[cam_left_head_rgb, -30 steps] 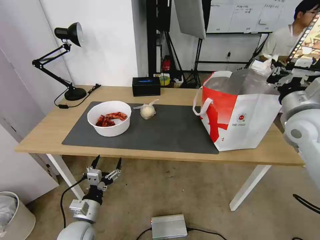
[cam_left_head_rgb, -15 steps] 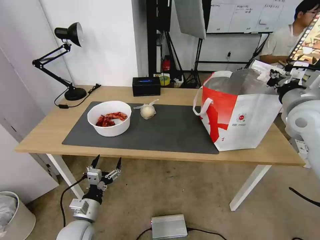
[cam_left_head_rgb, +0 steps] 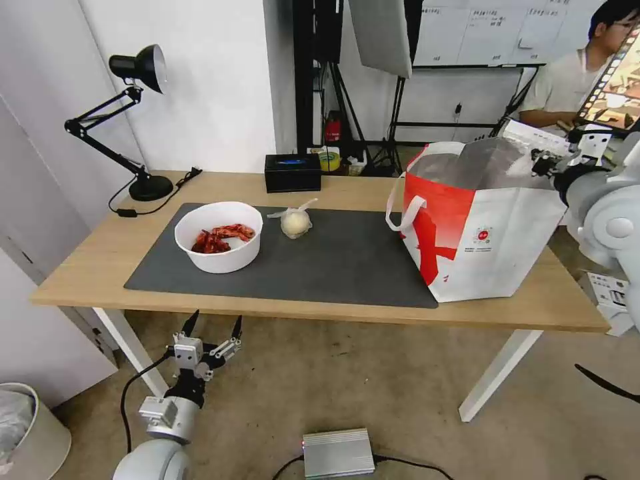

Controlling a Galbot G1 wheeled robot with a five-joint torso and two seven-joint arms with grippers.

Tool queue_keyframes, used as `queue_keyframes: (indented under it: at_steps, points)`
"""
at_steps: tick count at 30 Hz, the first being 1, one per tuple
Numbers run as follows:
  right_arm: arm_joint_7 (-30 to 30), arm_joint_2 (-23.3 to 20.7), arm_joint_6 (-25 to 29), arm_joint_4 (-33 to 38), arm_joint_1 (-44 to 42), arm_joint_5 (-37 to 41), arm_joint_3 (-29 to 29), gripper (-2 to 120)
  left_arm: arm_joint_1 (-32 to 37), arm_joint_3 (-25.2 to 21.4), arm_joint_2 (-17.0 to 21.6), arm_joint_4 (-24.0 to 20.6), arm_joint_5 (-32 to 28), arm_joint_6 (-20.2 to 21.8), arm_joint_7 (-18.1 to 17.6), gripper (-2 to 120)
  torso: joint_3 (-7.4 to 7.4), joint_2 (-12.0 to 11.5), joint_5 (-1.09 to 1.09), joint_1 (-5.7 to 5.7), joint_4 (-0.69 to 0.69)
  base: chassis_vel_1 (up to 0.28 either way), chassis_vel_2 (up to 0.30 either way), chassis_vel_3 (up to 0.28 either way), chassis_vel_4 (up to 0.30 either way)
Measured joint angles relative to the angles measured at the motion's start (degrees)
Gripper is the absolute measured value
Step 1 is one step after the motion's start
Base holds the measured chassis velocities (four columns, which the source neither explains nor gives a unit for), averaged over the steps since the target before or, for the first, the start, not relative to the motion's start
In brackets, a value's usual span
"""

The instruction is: Pick up the trash from the table and place it into the takeout bag.

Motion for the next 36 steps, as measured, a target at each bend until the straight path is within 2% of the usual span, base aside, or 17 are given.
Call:
queue_keyframes:
  at_steps: [2, 6, 9, 10, 13, 15, 16, 18, 19, 22, 23, 25, 26, 29, 30, 34, 36]
  points:
    - [0.67, 0.0, -0.26, -0.03, 0.22, 1.41, 0.02, 40, 0.0, 0.0, -0.01, 0.02, 0.0, 0.0, 0.02, 100, 0.0, 0.0, 0.0, 0.0, 0.0, 0.0, 0.0, 0.0, 0.0]
    - [1.33, 0.0, -0.52, -0.27, 0.63, 2.26, 0.01, 50, 0.01, -0.04, -0.04, 0.03, -0.01, 0.0, 0.3, 100, 0.0, 0.0, 0.0, 0.0, 0.0, 0.0, 0.0, 0.0, 0.0]
    - [1.37, -0.06, -0.56, -0.52, 0.83, 1.62, -0.2, 65, 0.21, -0.11, -0.15, 0.03, -0.02, 0.0, 1.04, 100, 0.0, 0.0, 0.0, 0.0, 0.0, 0.0, 0.0, 0.0, 0.0]
    - [1.37, -0.06, -0.56, -0.52, 0.83, 1.62, -0.2, 65, 0.21, -0.11, -0.15, 0.03, -0.02, 0.0, 1.04, 100, 0.0, 0.0, 0.0, 0.0, 0.0, 0.0, 0.0, 0.0, 0.0]
    - [1.35, -0.07, -0.33, -0.37, 0.83, 1.56, -0.2, 75, 0.3, -0.1, -0.26, 0.03, -0.02, 0.0, 1.12, 100, 0.0, 0.0, 0.0, 0.0, 0.0, 0.0, 0.0, 0.0, 0.0]
    - [-0.32, 0.13, 2.2, -0.09, 0.34, -0.42, -0.27, 86, 0.32, -0.01, -0.37, 0.03, 0.0, 0.0, 1.13, 100, 0.0, 0.0, -0.01, 0.0, 0.0, 0.0, 0.0, 0.0, 0.0]
    - [-0.32, 0.13, 2.2, -0.09, 0.34, -0.42, -0.27, 86, 0.32, -0.01, -0.37, 0.03, 0.0, 0.0, 1.13, 100, 0.0, 0.0, -0.01, 0.0, 0.0, 0.0, 0.0, 0.0, 0.0]
    - [-5.19, 0.25, 7.24, 0.53, -1.69, -6.09, -0.29, 96, 0.27, 0.09, -0.45, 0.03, 0.12, 0.0, 1.15, 100, 0.0, 0.0, 0.0, 0.0, 0.01, 0.0, 0.0, 0.0, 0.0]
    - [-5.19, 0.25, 7.24, 0.53, -1.69, -6.09, -0.29, 96, 0.27, 0.09, -0.45, 0.03, 0.12, 0.0, 1.15, 100, 0.0, 0.0, 0.0, 0.0, 0.01, 0.0, 0.0, 0.0, 0.0]
    - [-16.66, 0.44, 19.57, 1.53, -7.13, -16.64, 0.18, 100, 0.19, 0.25, -0.7, 0.03, 0.38, 0.0, 1.16, 100, 0.0, 0.0, 0.0, 0.0, -0.01, 0.0, 0.0, 0.0, 0.0]
    - [-16.66, 0.44, 19.57, 1.53, -7.13, -16.64, 0.18, 100, 0.19, 0.25, -0.7, 0.03, 0.38, 0.0, 1.16, 100, 0.0, 0.0, 0.0, 0.0, -0.01, 0.0, 0.0, 0.0, 0.0]
    - [-21.86, 0.74, 27.03, 1.83, -9.88, -21.56, 0.4, 100, 0.21, 0.33, -0.72, 0.03, 0.42, -0.01, 1.16, 100, 0.0, 0.0, 0.01, 0.0, -0.01, 0.0, 0.0, 0.0, 0.0]
    - [-21.86, 0.74, 27.03, 1.83, -9.88, -21.56, 0.4, 100, 0.21, 0.33, -0.72, 0.03, 0.42, -0.01, 1.16, 100, 0.0, 0.0, 0.01, 0.0, -0.01, 0.0, 0.0, 0.0, 0.0]
    - [-26.9, 1.56, 36.46, 2.66, -13.27, -28.51, 0.59, 100, 0.2, 0.35, -0.71, 0.03, 0.43, -0.03, 1.16, 100, 0.0, 0.0, 0.0, 0.0, 0.0, 0.0, 0.0, 0.0, 0.0]
    - [-26.9, 1.56, 36.46, 2.66, -13.27, -28.51, 0.59, 100, 0.2, 0.35, -0.71, 0.03, 0.43, -0.03, 1.16, 100, 0.0, 0.0, 0.0, 0.0, 0.0, 0.0, 0.0, 0.0, 0.0]
    - [-30.37, 3.04, 44.97, 3.3, -16.21, -37.66, 0.63, 100, 0.22, 0.41, -0.95, 0.02, 0.52, -0.07, 1.16, 100, 0.0, 0.0, 0.0, 0.0, 0.0, 0.0, 0.0, 0.0, 0.0]
    - [-30.79, 3.57, 46.57, 3.51, -16.94, -40.05, 0.63, 100, 0.25, 0.41, -1.1, 0.0, 0.54, -0.08, 1.16, 100, 0.0, 0.0, -0.01, 0.0, 0.0, 0.0, 0.0, 0.0, 0.0]
